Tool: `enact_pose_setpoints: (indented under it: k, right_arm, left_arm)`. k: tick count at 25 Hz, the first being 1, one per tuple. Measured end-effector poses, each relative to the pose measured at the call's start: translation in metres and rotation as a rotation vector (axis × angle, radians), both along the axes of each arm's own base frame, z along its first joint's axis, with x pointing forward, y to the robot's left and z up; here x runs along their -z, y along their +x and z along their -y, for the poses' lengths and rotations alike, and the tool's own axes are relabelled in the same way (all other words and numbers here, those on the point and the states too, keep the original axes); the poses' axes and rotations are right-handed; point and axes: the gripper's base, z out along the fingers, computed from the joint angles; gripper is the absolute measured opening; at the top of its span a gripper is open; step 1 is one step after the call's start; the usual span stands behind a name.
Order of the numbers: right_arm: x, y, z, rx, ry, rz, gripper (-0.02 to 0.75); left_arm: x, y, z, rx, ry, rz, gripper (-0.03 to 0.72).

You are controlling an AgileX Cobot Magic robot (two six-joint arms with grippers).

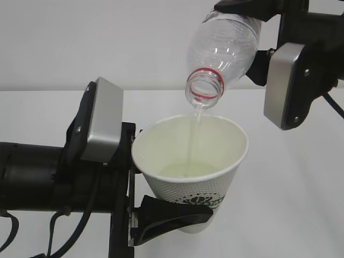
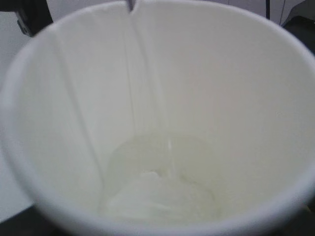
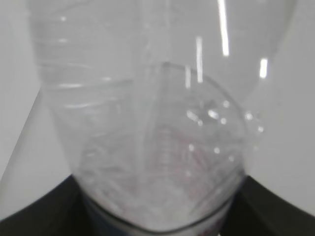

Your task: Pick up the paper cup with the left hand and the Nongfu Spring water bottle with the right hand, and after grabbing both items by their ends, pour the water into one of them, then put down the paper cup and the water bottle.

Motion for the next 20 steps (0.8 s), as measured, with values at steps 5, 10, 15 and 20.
enact_pose_setpoints:
  k: [5,10,15,20]
  right_arm:
    - [0.0000,0.0000,0.0000,0.000,0.000,0.000,0.468]
    - [0.0000,0.0000,0.0000,0.000,0.000,0.000,0.468]
    - [0.0000,0.0000,0.0000,0.000,0.000,0.001,0.468]
    - [0.0000,0.0000,0.0000,0.000,-0.002,0.002,0.468]
  left_arm:
    - [0.0000,0.0000,0.0000,0.000,0.000,0.000,0.491]
    - [0.0000,0.0000,0.0000,0.000,0.000,0.000,0.491]
    - [0.0000,0.0000,0.0000,0.000,0.000,0.000,0.491]
    - [0.0000,0.0000,0.0000,0.000,0.000,0.000,0.491]
